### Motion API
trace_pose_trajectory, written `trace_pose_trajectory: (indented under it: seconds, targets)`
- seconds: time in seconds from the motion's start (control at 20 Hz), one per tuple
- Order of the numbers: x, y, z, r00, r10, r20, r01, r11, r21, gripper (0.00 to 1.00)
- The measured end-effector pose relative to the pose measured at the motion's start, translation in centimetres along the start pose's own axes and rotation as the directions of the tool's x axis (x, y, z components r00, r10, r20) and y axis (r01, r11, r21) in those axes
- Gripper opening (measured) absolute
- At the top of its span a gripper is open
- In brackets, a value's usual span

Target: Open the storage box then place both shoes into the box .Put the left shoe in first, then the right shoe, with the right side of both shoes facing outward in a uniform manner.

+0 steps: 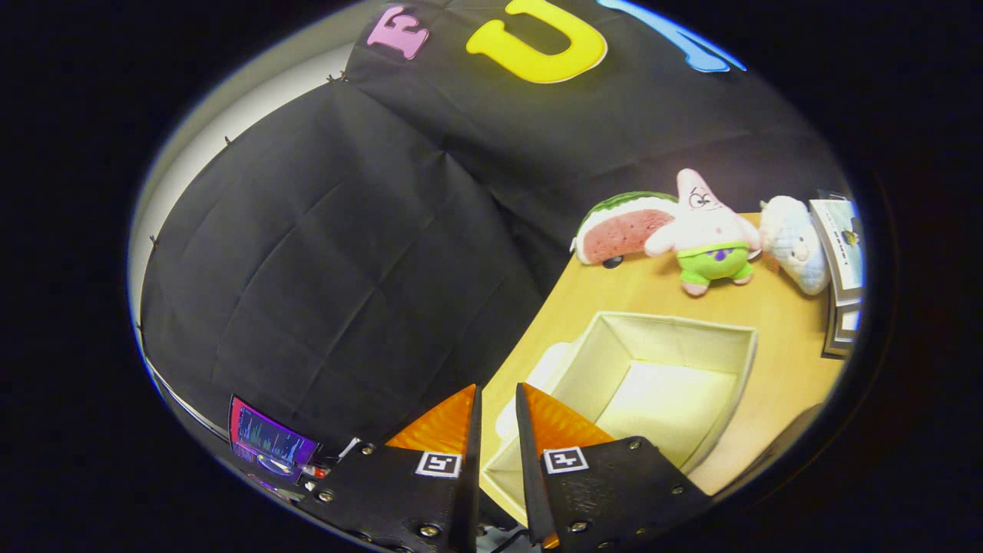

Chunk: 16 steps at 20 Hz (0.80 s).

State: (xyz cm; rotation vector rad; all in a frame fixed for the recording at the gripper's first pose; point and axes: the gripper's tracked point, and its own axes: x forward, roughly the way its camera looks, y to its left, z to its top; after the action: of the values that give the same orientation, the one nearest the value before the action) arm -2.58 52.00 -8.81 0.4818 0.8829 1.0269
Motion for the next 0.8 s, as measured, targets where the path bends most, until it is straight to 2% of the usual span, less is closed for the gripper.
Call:
trace_pose_trajectory:
  seconds: [0.25,0.45,0.8]
  targets:
    - [-5.3,-4.8,-0.1,0.995,-0.087,0.049,0.084,0.995,0.052,0.25]
    - [-9.1,-8.7,-1.7,0.983,-0.172,0.07,0.17,0.985,0.043,0.25]
    - [-13.7,-14.1,-5.0,0.954,-0.291,0.068,0.283,0.954,0.104,0.25]
